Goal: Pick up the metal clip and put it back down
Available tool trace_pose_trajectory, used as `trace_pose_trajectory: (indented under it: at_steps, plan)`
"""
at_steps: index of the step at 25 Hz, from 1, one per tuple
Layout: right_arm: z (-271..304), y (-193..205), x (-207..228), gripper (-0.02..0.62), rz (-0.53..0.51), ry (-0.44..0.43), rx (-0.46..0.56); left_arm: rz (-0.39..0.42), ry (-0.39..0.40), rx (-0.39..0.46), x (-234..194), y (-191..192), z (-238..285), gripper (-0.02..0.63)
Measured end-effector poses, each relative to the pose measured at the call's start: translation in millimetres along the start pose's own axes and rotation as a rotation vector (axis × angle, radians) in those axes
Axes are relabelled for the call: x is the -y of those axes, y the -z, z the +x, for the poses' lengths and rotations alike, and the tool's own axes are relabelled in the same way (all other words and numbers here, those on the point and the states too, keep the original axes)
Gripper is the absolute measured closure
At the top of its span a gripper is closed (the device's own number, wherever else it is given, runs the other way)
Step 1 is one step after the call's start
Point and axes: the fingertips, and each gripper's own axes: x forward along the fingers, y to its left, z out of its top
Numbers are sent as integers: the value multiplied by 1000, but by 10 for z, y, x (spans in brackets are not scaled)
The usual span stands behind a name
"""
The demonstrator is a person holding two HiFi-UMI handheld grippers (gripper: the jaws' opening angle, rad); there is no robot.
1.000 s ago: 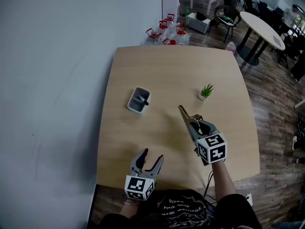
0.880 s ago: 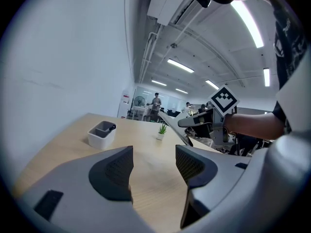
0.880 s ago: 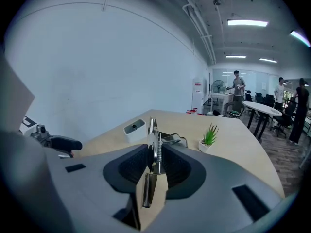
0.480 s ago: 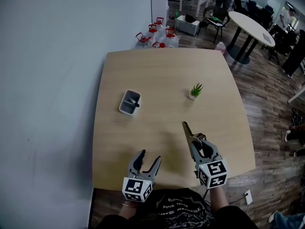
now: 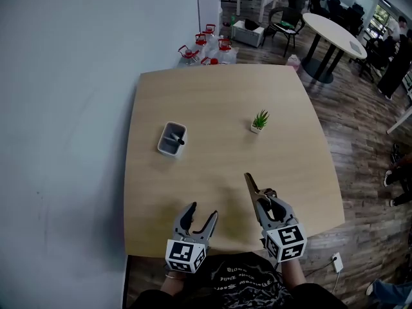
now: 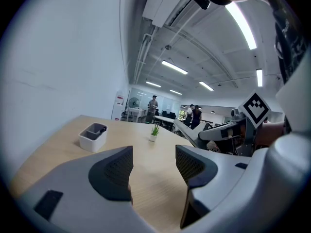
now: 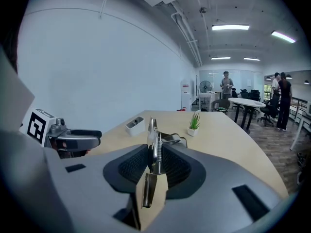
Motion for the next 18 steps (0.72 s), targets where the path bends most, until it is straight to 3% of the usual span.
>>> trace_pose_trajectory:
  at_steps: [8,18]
  plan:
    - [-36,-17,104,488,29,4,2,8,5,0,44,-17,12,333]
    - [254,10,1163,488,179,83,-33,28,24,-21,117,1,233,333]
